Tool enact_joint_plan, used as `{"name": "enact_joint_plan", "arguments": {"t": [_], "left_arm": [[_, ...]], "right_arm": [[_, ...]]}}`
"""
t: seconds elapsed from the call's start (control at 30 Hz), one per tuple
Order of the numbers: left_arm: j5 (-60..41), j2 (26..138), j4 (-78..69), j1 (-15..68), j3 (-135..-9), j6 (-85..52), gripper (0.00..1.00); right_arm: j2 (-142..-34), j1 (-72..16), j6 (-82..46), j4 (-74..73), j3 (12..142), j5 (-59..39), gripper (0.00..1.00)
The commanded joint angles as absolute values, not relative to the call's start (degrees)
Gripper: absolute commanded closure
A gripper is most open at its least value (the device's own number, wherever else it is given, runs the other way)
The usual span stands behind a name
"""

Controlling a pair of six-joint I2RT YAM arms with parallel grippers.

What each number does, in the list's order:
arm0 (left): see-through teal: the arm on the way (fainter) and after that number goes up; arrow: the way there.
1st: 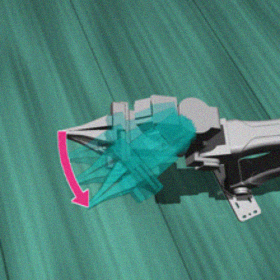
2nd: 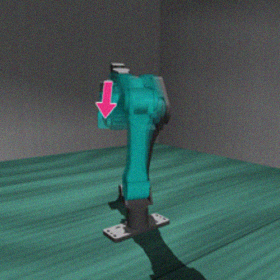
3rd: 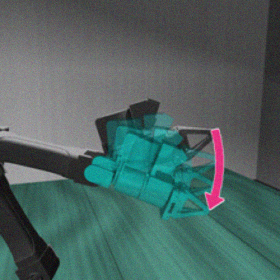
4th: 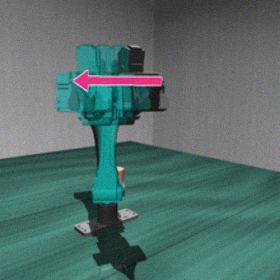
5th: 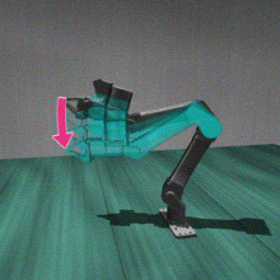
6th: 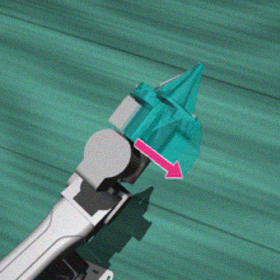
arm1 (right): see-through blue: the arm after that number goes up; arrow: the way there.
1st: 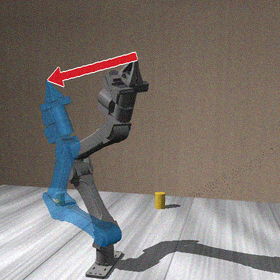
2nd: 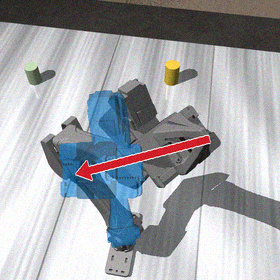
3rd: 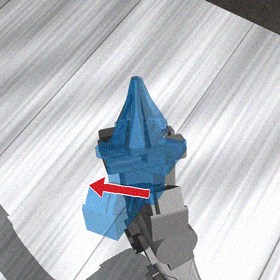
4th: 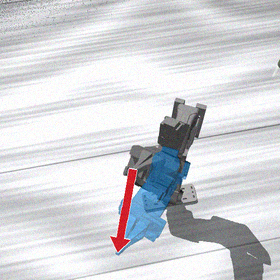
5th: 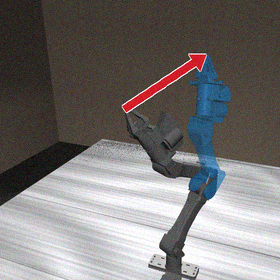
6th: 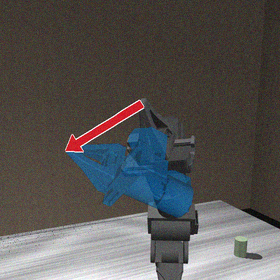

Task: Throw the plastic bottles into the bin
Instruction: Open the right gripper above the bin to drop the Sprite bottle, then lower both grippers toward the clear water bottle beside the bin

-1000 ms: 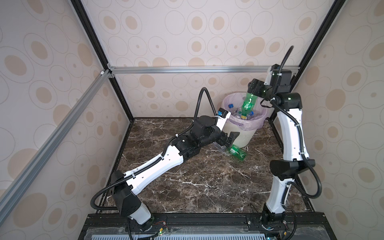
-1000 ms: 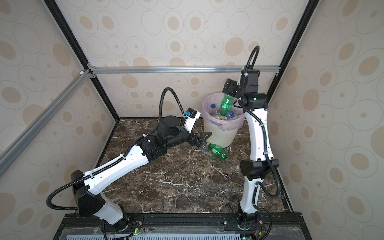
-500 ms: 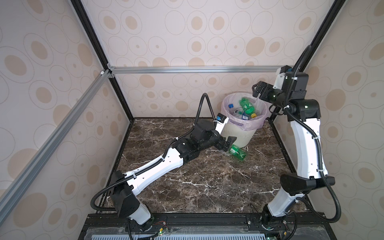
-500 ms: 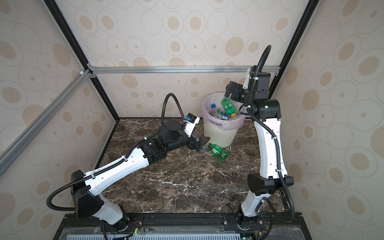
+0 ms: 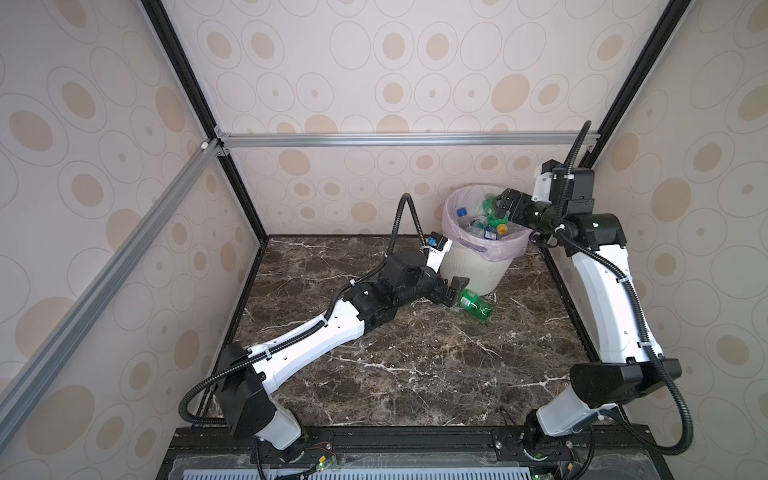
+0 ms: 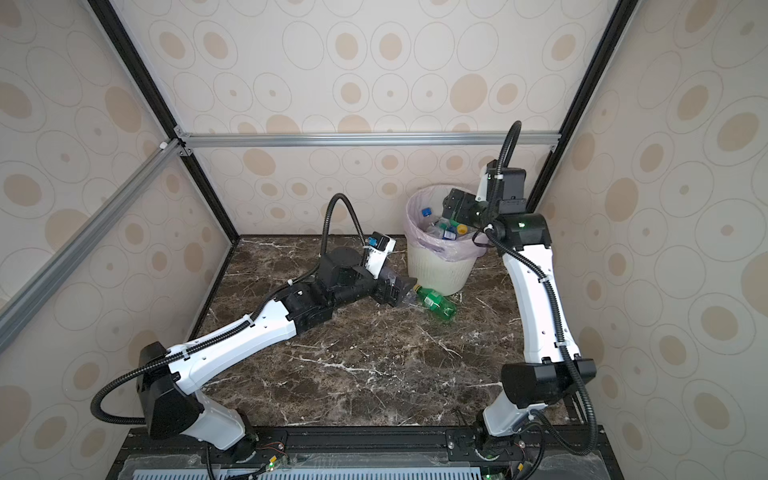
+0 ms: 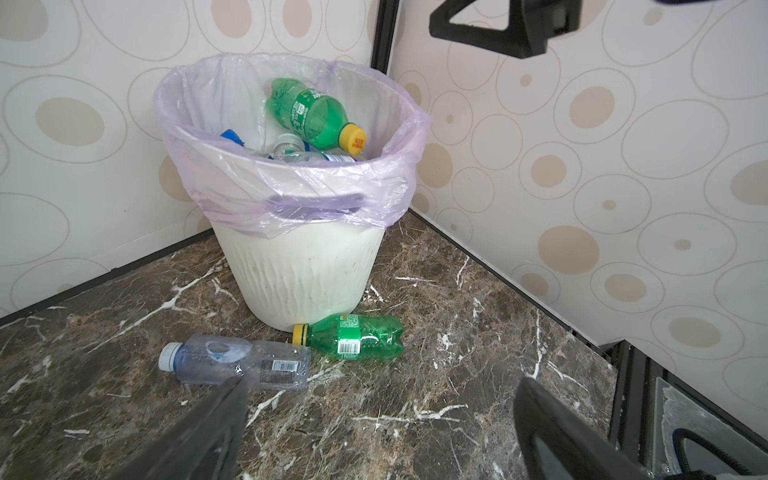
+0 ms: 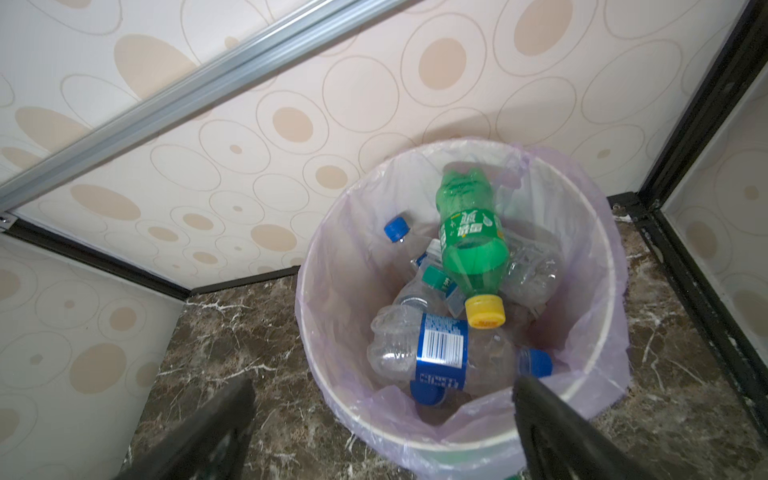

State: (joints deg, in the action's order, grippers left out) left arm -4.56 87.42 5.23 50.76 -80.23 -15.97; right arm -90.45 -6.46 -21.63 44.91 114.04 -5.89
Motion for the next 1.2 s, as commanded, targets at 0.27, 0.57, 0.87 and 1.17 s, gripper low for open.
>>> {"name": "enact_joint_plan", "arguments": {"t": [0.27,0.57,0.87,1.17], "left_arm": [[-4.03,84.67,-0.19,44.85,-72.51,-25.75,0.01],[-9.25,86.89,-0.7,35.44,-66.89,-36.72,0.01],[-16.16,92.93,-4.47,32.08,-66.47,-45.28,0.01],[-20.46,91.49,-9.84,27.48,-59.07,-51.57,0.01]], "right_arm": [[-77.68,-12.72,-18.02,38.36,96.71,-4.48,0.0],[-69.52,-22.43,-16.13,32.46,75.04,1.0,0.0],[-73.7,-26.12,-17.89,22.64,60.12,0.37,0.0],[-88.23,-29.39,-13.89,19.89,65.57,2.95,0.0]]}}
